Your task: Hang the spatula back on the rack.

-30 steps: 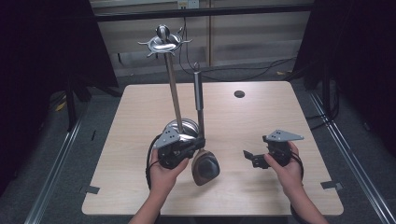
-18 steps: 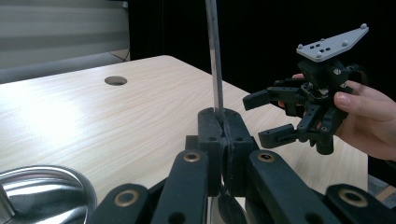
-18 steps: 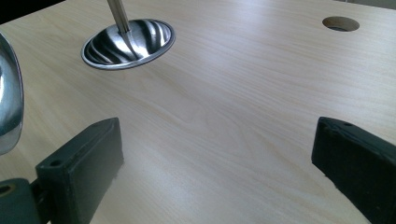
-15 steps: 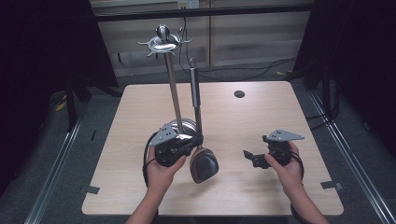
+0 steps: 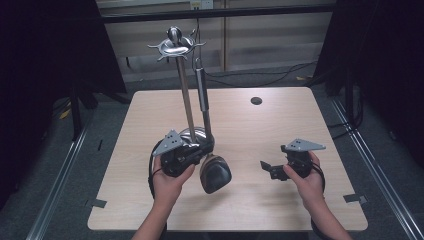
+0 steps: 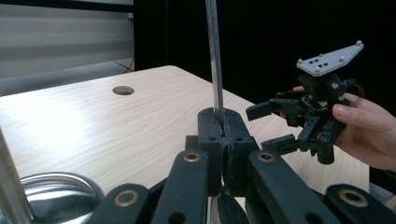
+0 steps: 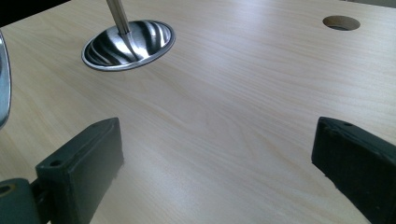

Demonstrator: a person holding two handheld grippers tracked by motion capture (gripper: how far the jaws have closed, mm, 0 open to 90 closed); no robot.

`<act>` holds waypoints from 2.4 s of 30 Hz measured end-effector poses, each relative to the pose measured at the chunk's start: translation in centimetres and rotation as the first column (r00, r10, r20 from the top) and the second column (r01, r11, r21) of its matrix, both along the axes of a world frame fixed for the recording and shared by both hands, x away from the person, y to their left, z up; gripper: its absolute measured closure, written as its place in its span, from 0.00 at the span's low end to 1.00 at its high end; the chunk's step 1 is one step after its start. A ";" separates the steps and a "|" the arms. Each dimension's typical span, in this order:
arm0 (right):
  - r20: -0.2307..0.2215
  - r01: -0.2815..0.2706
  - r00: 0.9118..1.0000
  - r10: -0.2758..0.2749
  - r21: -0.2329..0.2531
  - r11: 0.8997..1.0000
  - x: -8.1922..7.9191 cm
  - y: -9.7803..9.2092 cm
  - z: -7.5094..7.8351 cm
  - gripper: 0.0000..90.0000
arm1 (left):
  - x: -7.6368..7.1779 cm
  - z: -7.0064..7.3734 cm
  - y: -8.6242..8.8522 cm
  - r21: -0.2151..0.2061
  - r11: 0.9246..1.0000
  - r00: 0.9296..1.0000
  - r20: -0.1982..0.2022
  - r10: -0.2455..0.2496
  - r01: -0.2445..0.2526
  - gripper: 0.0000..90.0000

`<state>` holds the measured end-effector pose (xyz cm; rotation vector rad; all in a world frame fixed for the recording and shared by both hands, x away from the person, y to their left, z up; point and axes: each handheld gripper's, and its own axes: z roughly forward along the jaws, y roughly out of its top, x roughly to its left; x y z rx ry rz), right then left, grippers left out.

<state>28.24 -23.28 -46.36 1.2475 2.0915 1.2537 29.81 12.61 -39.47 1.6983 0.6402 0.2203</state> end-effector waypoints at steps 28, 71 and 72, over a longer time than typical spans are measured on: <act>-0.005 0.001 1.000 -0.001 0.000 1.000 0.1 -0.1 -0.1 0.02 | 1.2 -0.5 1.6 -0.016 0.997 0.998 -0.007 0.069 -0.069 0.98; -0.002 0.002 1.000 -0.002 -0.008 1.000 0.2 -0.5 -0.2 0.02 | 5.3 -2.1 2.0 -0.016 0.990 0.990 0.017 0.141 -0.140 0.92; -0.002 0.002 1.000 -0.002 -0.008 1.000 0.2 -0.5 -0.2 0.02 | 5.4 -2.1 2.1 -0.016 0.990 0.990 0.019 0.137 -0.137 0.92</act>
